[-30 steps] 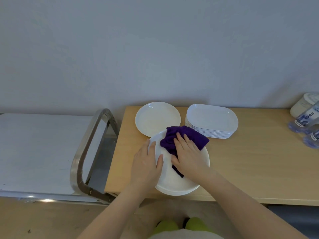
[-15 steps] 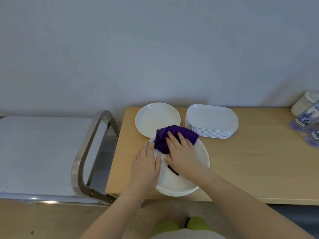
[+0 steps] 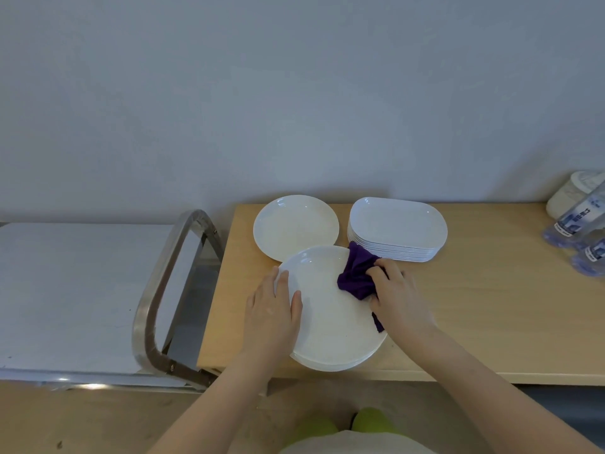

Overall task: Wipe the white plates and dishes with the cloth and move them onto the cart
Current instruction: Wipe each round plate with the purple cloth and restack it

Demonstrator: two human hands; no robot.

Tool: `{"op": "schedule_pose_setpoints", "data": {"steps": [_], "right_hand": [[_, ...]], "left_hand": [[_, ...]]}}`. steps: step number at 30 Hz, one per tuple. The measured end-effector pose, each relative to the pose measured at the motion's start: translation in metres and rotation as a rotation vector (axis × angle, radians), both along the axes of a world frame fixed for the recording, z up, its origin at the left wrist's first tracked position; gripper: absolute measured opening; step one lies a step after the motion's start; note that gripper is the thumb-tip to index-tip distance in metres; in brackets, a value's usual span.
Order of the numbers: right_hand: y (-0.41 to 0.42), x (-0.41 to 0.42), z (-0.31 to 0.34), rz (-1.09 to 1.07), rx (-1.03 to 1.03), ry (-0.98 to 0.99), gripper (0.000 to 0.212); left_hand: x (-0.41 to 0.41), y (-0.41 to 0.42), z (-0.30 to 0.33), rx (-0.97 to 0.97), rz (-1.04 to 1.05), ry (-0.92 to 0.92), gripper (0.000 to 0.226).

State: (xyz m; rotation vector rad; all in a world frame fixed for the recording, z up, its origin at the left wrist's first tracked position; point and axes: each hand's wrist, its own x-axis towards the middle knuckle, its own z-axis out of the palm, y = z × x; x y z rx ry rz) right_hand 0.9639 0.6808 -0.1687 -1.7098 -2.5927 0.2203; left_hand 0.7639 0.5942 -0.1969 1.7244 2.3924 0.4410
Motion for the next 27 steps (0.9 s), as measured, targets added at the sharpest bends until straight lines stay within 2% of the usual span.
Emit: {"op": "schedule_pose_setpoints", "data": {"steps": [3, 6, 9, 12, 16, 19, 27], "right_hand": [[-0.009, 0.001, 0.006, -0.04, 0.041, -0.016, 0.038], [-0.023, 0.0, 0.004, -0.002, 0.059, -0.102, 0.033], [-0.034, -0.007, 0.005, 0.029, 0.08, -0.106, 0.023], [-0.03, -0.016, -0.002, 0.038, 0.088, -0.135, 0.031], [-0.011, -0.038, -0.022, 0.045, 0.045, -0.075, 0.05], [-0.001, -0.058, -0.023, 0.07, 0.016, -0.002, 0.049], [-0.004, -0.089, -0.027, 0.358, -0.029, 0.154, 0.048]], "left_hand": [[0.0, 0.0, 0.001, -0.001, 0.014, -0.015, 0.05], [0.002, -0.001, 0.003, 0.016, 0.004, -0.035, 0.049], [0.002, -0.001, 0.002, 0.035, 0.002, -0.062, 0.049], [0.001, -0.001, 0.001, 0.048, -0.003, -0.102, 0.049], [-0.001, -0.001, -0.001, 0.088, -0.013, -0.212, 0.047], [-0.003, 0.0, -0.001, 0.092, -0.011, -0.232, 0.048], [-0.002, 0.001, -0.003, 0.182, -0.019, -0.258, 0.047]]}}
